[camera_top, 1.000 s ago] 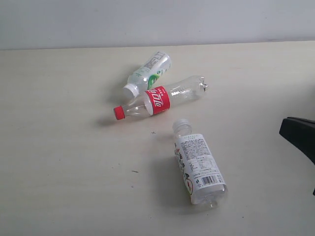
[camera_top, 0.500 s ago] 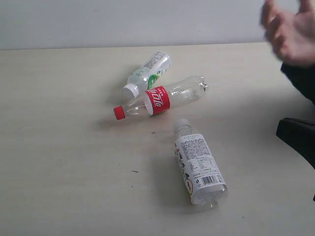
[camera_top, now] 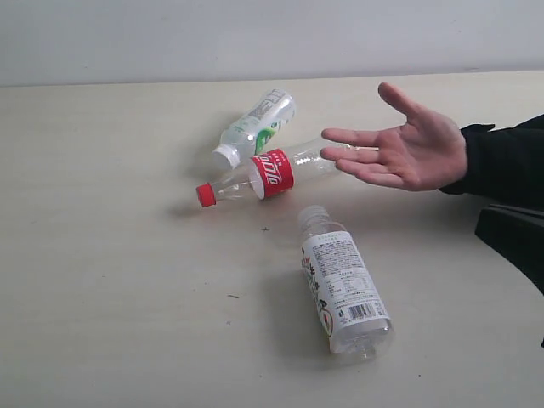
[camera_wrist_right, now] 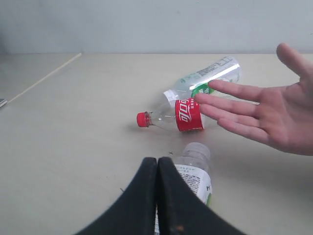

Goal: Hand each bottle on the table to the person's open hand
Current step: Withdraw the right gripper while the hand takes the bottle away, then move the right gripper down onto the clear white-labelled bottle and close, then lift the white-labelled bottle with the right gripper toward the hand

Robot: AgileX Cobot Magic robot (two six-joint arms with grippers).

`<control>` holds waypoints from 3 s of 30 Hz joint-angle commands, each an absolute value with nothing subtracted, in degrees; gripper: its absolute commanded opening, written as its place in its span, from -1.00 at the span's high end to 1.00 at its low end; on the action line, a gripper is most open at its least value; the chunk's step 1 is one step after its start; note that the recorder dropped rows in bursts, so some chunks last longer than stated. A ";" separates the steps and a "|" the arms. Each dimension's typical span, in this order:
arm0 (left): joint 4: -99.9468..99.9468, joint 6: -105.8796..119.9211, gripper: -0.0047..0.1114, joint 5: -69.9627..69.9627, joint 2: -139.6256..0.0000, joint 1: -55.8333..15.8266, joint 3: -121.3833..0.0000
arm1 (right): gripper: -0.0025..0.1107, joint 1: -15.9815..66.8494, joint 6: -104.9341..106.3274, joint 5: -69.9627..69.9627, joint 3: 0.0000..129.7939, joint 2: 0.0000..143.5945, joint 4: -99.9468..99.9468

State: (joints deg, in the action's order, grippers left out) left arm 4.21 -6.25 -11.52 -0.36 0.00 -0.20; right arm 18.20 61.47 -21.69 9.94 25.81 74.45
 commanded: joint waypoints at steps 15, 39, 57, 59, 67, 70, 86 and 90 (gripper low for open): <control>4.36 -6.38 0.92 -11.38 0.00 0.00 0.00 | -0.33 17.98 55.53 -52.29 41.81 57.84 70.78; 4.36 -6.29 0.92 -11.38 0.00 0.00 0.00 | -0.43 36.00 -4.85 -35.38 47.93 91.50 7.14; 4.36 -6.29 0.92 -11.38 0.00 0.00 0.00 | -0.43 36.00 -4.85 -28.55 47.93 99.40 10.52; 4.36 -6.29 0.92 -11.38 0.00 0.00 0.00 | -0.43 36.00 -4.74 -28.46 47.93 100.21 10.52; 4.36 -6.29 0.92 -11.38 0.00 0.00 0.00 | -0.05 36.00 -4.65 -28.14 47.93 100.81 10.40; 4.36 -6.29 0.92 -11.38 0.00 0.00 0.00 | 0.37 36.00 -4.65 -28.66 47.93 100.81 10.40; 4.36 -6.29 0.92 -11.38 0.00 0.00 0.00 | 0.96 36.00 1.37 -34.83 47.93 93.26 10.39; 4.36 -6.29 0.92 -11.38 0.00 0.00 0.00 | 0.96 36.00 2.19 -37.63 47.93 87.90 10.39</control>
